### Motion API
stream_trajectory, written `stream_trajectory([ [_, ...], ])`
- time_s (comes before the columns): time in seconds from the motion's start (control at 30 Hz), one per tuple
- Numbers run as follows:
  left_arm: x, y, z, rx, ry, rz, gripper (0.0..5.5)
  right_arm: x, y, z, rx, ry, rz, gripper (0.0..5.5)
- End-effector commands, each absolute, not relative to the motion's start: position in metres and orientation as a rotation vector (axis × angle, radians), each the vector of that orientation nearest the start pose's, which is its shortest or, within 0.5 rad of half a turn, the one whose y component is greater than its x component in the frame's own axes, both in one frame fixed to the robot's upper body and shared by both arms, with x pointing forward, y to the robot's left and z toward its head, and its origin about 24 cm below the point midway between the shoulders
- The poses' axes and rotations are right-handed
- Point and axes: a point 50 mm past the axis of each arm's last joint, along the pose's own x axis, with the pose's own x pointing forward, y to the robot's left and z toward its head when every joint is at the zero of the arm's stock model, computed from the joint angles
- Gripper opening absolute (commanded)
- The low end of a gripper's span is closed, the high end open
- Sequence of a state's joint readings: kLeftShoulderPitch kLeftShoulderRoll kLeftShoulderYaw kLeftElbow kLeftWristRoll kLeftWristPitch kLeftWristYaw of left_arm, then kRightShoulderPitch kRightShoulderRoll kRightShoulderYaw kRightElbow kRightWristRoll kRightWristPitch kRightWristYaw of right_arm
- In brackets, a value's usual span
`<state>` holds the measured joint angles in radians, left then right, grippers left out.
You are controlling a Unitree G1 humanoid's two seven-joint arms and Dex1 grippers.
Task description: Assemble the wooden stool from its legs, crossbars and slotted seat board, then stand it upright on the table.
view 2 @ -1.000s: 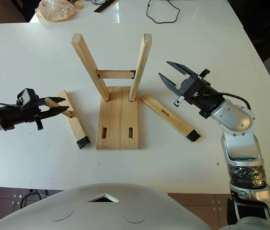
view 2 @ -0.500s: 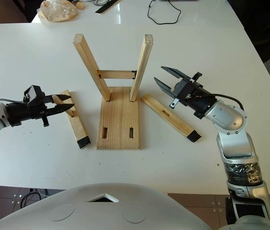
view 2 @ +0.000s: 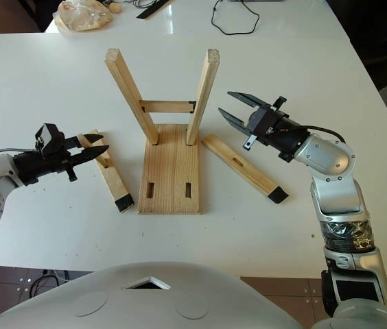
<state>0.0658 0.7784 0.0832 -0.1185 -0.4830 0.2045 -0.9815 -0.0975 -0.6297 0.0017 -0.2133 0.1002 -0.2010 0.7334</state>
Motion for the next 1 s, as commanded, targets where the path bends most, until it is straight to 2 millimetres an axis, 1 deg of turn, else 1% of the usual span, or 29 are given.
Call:
stream_trajectory([
  [0.03, 0.201, 0.251, 0.051, 0.128, 0.485, -0.922, 1.30, 0.244, -0.191, 0.141, -0.689, -0.286, 0.841, 1.68],
  [0.23, 0.202, 0.252, 0.048, 0.128, 0.499, -0.889, 1.30, 0.246, -0.191, 0.141, -0.690, -0.283, 0.847, 1.68],
  [0.27, 0.204, 0.253, 0.047, 0.132, 0.507, -0.876, 1.66, 0.246, -0.191, 0.141, -0.691, -0.283, 0.847, 1.68],
  [0.4, 0.208, 0.254, 0.043, 0.148, 0.511, -0.844, 2.10, 0.248, -0.191, 0.141, -0.690, -0.283, 0.846, 1.68],
  [0.53, 0.211, 0.253, 0.036, 0.144, 0.495, -0.815, 2.71, 0.250, -0.191, 0.142, -0.691, -0.286, 0.850, 1.68],
  [0.63, 0.211, 0.255, 0.038, 0.125, 0.453, -0.790, 3.18, 0.251, -0.192, 0.143, -0.694, -0.287, 0.853, 1.68],
  [0.67, 0.210, 0.257, 0.042, 0.120, 0.437, -0.786, 3.36, 0.250, -0.192, 0.143, -0.695, -0.286, 0.854, 1.68],
  [0.83, 0.205, 0.272, 0.071, 0.103, 0.362, -0.785, 3.36, 0.249, -0.195, 0.143, -0.700, -0.284, 0.842, 1.68],
  [0.93, 0.204, 0.271, 0.099, 0.090, 0.295, -0.810, 3.36, 0.248, -0.197, 0.144, -0.701, -0.285, 0.828, 1.68],
  [1.0, 0.202, 0.266, 0.118, 0.083, 0.247, -0.841, 3.36, 0.247, -0.197, 0.144, -0.701, -0.285, 0.821, 1.68],
])
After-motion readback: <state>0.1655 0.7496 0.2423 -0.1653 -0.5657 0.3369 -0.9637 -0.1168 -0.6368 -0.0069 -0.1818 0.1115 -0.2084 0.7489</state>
